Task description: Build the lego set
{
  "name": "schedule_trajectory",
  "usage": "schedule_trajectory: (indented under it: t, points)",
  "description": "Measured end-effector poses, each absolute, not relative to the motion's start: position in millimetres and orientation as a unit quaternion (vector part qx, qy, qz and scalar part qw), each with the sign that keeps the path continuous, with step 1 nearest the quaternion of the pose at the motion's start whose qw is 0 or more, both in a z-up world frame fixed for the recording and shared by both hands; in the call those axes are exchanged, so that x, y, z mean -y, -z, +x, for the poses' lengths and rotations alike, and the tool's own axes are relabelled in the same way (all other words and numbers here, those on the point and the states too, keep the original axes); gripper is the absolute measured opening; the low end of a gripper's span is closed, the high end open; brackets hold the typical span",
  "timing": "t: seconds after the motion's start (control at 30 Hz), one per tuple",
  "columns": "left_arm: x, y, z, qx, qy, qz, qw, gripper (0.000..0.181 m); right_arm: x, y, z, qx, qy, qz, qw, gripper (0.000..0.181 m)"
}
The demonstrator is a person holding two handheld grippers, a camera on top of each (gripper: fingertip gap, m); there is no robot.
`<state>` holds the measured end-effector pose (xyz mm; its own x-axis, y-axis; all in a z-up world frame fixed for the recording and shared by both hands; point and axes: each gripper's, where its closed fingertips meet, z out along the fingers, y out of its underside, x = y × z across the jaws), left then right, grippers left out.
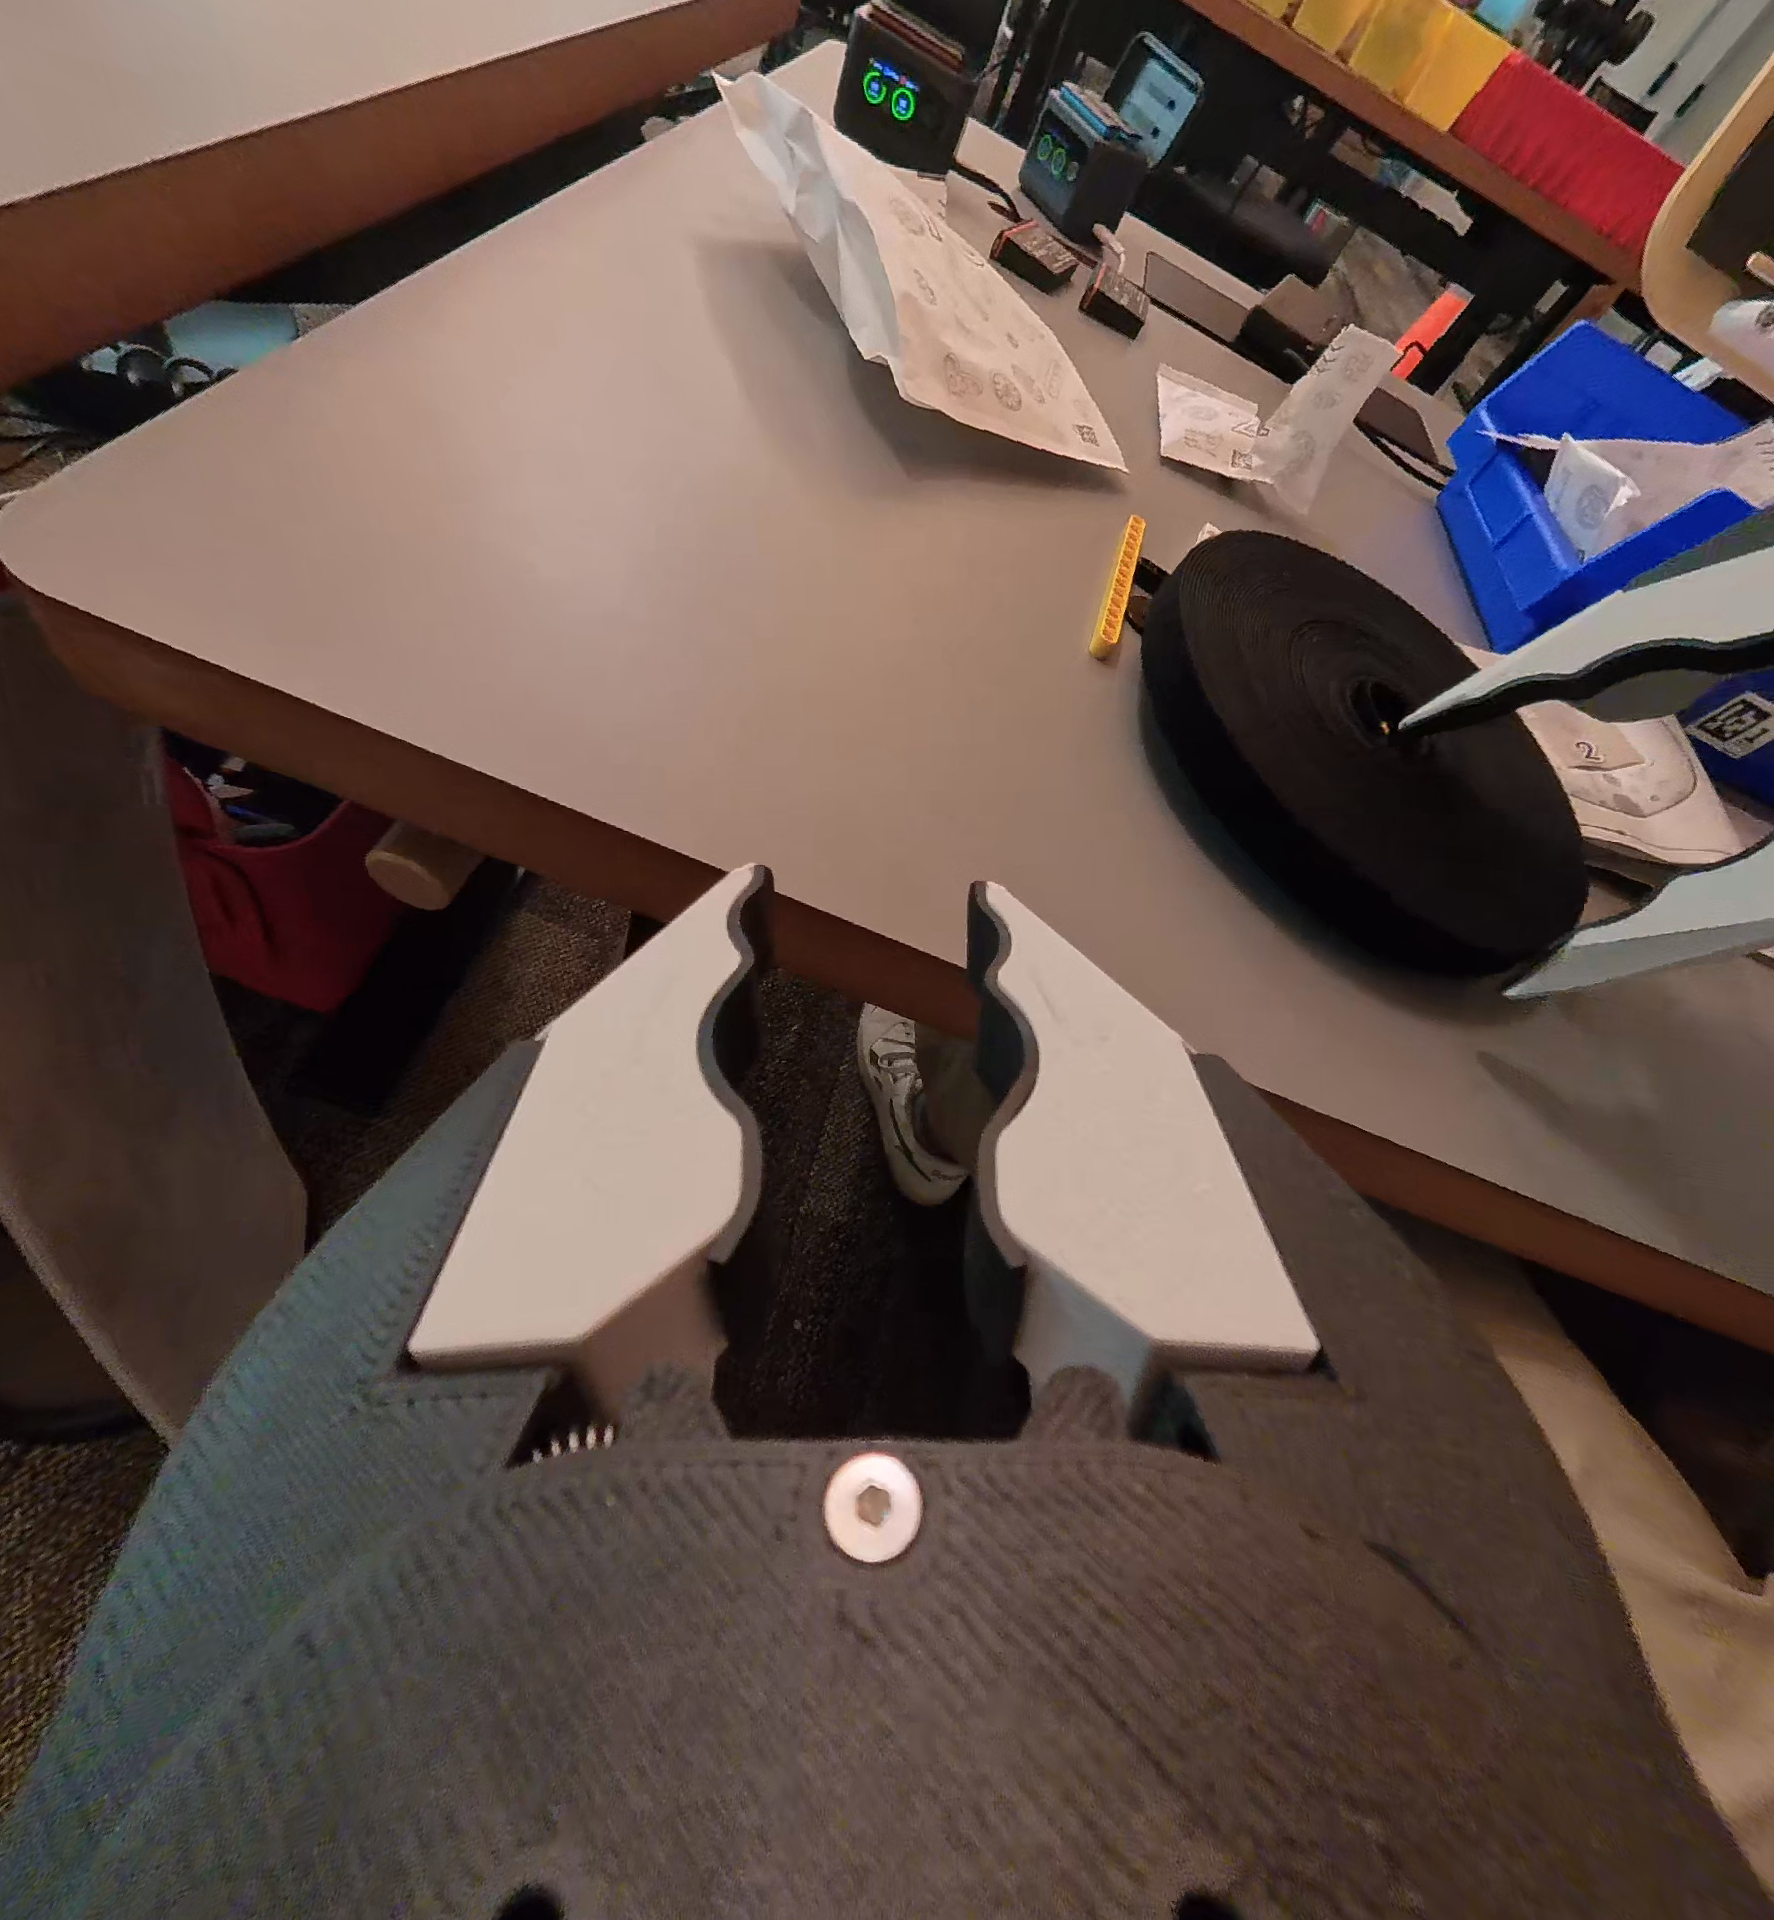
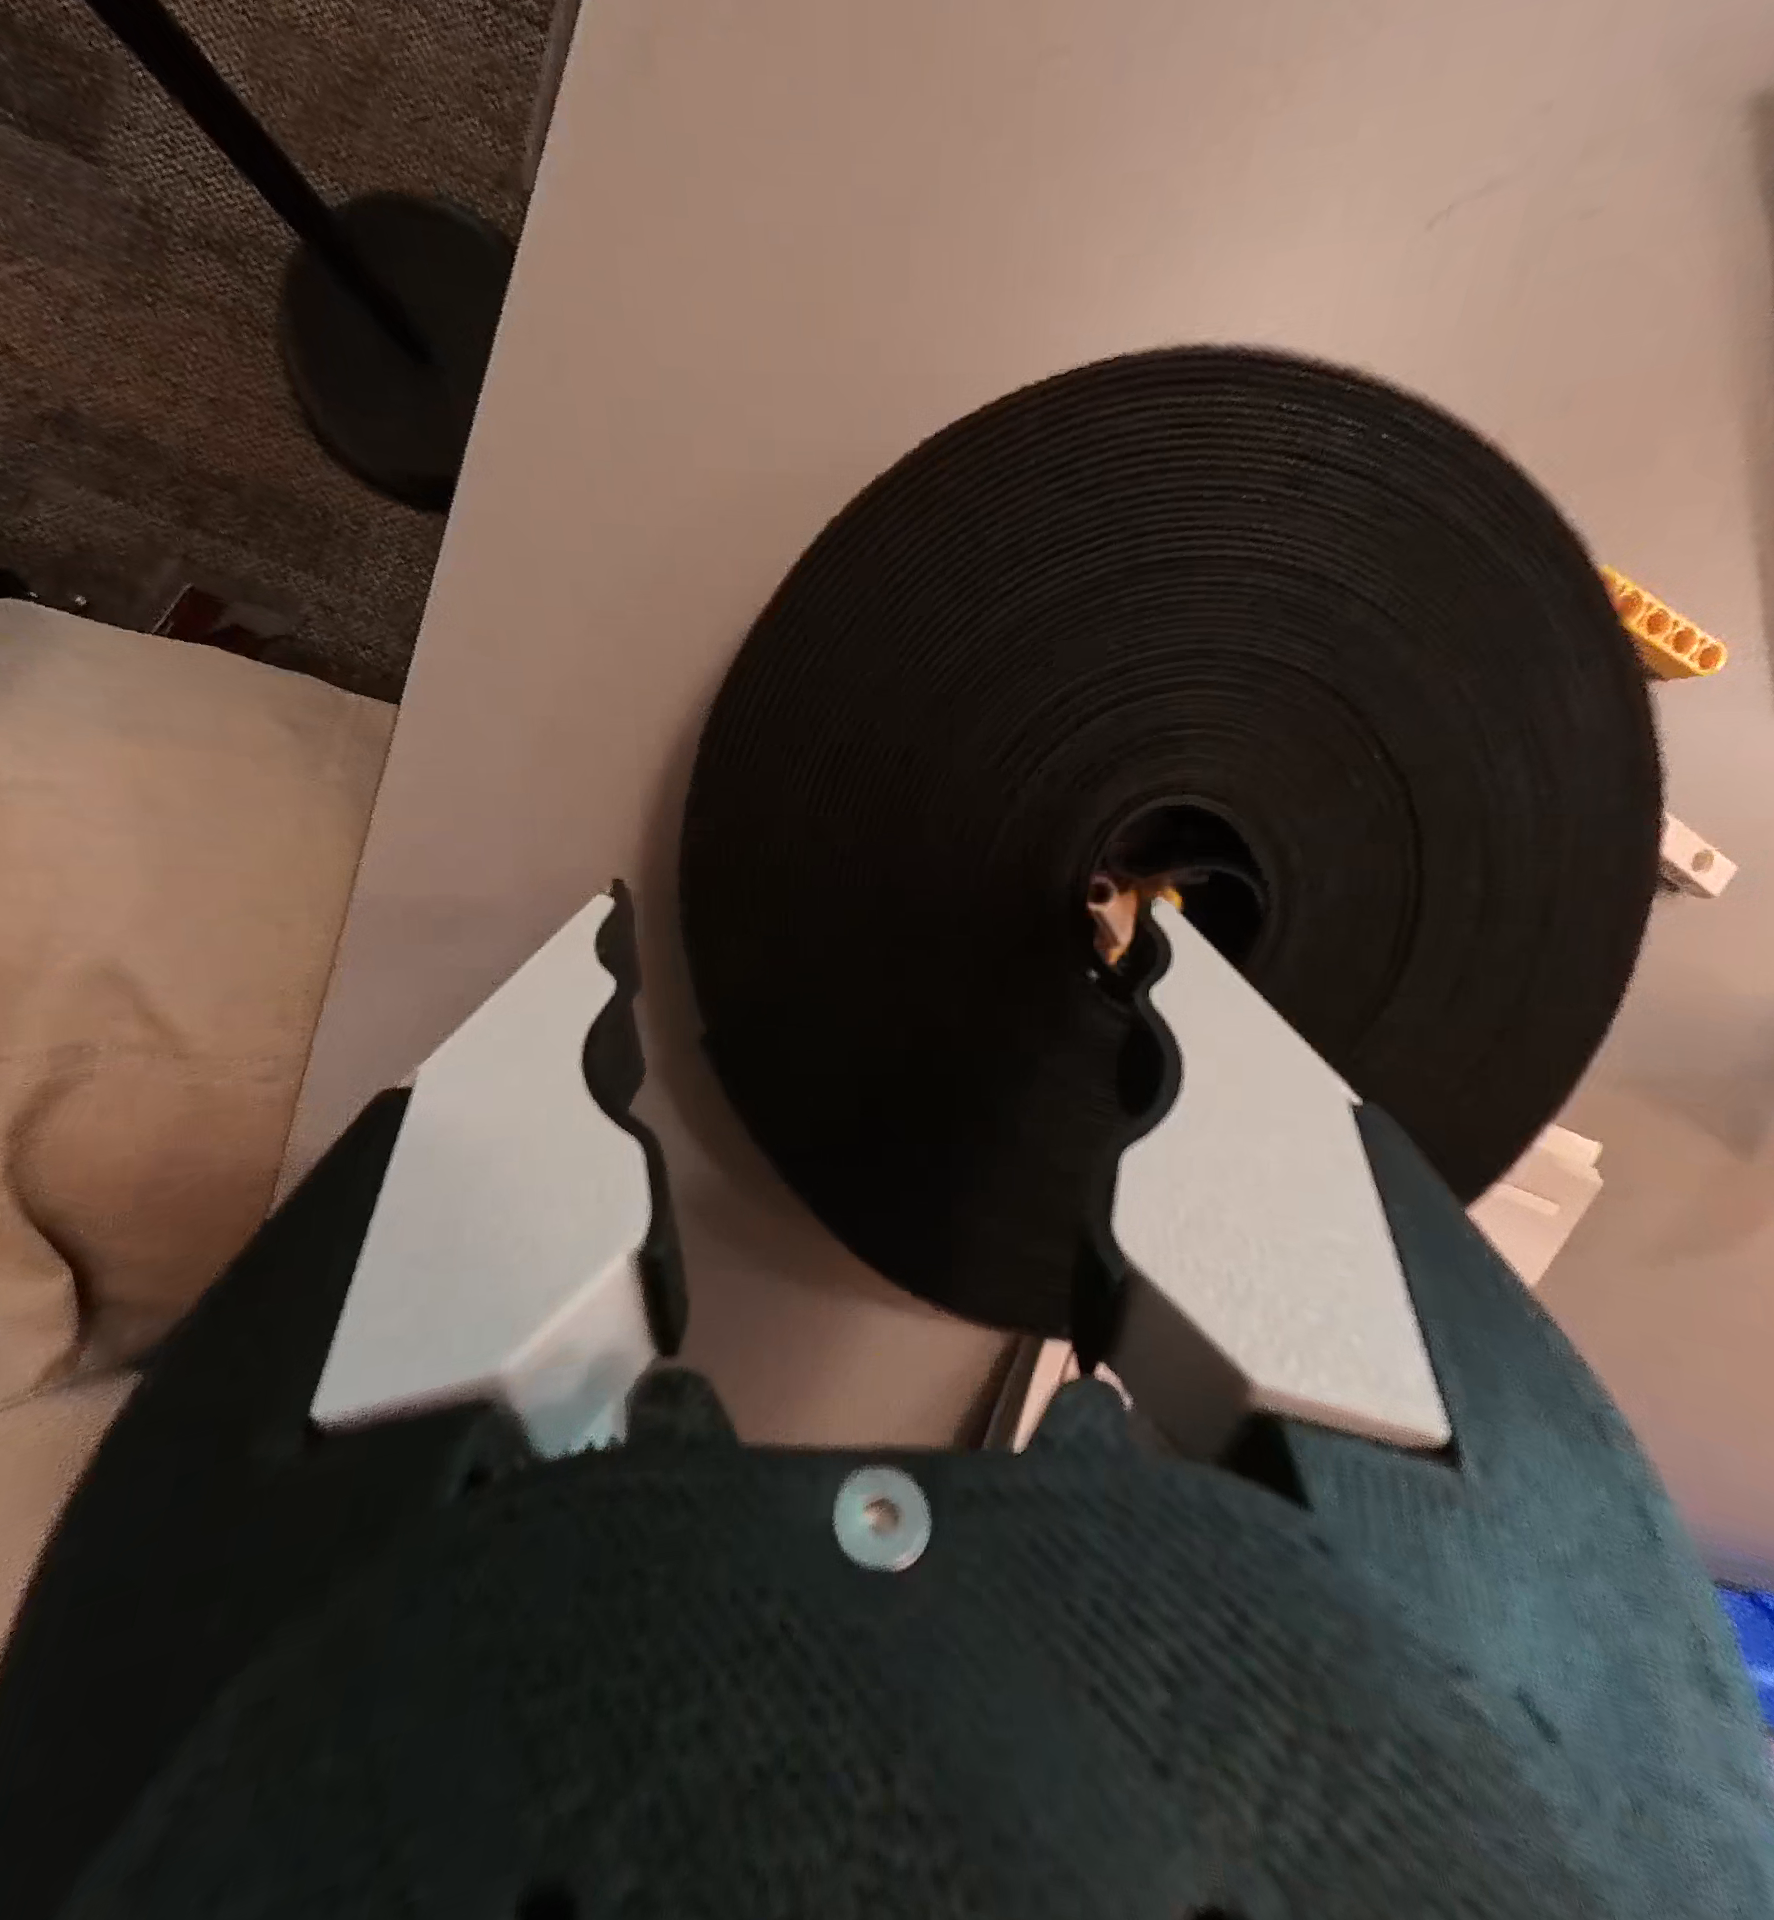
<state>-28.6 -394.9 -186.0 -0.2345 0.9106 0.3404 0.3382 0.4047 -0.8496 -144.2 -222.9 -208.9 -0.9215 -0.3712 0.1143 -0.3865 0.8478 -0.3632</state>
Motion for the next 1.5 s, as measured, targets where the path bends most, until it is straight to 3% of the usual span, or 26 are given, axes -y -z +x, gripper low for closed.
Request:
schedule_trajectory:
  t: [0.7, 1.27, 1.5]
  points:
    - [395.0, 189.9, -29.3, 0.717, -0.321, -0.438, 0.437, 0.036, 222.4, 210.2, -145.4, 0.964, -0.175, 0.2, 0.029, 0.074]
    - [392.8, 182.0, -27.9, 0.709, -0.33, -0.442, 0.439, 0.035, 236.5, 63.0, -221.7, 0.964, -0.207, 0.15, 0.074, 0.074]
    - [391.5, 184.4, -28.8, 0.71, -0.324, -0.444, 0.44, 0.036, 265.9, 46.8, -290.3, 0.966, -0.209, 0.109, 0.102, 0.073]
